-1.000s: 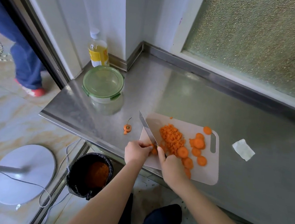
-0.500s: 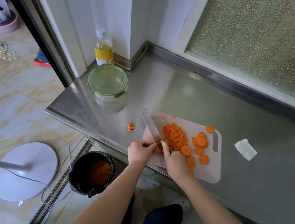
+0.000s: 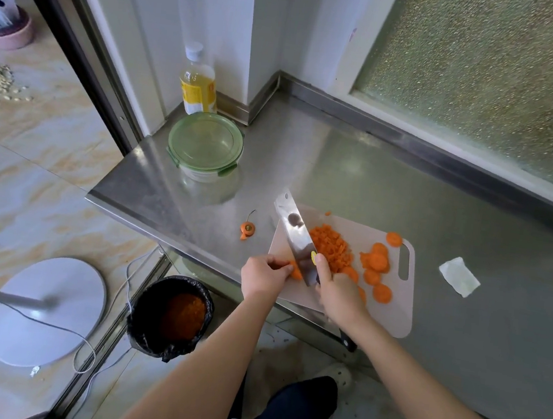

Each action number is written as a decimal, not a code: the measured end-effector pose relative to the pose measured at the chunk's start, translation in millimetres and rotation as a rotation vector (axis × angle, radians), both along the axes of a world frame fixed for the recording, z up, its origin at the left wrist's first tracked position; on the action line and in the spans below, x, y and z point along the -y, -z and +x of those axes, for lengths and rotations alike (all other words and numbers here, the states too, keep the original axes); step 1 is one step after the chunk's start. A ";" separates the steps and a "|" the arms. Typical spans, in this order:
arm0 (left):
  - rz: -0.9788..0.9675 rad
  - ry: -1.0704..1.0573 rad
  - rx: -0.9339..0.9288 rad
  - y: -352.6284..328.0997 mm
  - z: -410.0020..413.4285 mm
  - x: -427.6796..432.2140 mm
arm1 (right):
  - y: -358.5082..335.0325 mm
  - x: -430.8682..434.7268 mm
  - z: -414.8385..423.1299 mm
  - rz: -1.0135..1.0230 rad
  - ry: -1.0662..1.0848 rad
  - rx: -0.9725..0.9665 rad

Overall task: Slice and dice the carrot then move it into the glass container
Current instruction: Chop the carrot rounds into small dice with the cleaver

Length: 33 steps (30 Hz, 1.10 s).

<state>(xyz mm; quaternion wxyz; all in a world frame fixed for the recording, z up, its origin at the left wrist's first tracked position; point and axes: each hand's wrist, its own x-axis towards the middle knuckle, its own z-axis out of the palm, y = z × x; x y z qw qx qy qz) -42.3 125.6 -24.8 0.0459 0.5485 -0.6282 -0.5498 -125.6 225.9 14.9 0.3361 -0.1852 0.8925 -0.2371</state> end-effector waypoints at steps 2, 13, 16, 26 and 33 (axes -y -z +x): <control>-0.004 0.005 0.005 -0.1 0.0 0.3 | 1.8 -2.0 2.7 0.017 -0.005 0.006; -0.001 0.007 0.025 2.8 -3.0 2.4 | 5.3 -8.5 10.3 0.113 -0.076 -0.079; 0.002 0.011 0.030 3.2 -3.5 2.9 | 3.4 -6.1 13.9 0.155 -0.149 -0.106; 0.010 0.010 0.034 1.2 -3.6 2.6 | -17.7 7.6 21.9 0.164 -0.165 -0.027; -0.006 0.020 0.025 -0.5 -2.7 2.9 | 6.4 6.4 27.0 0.115 -0.105 -0.283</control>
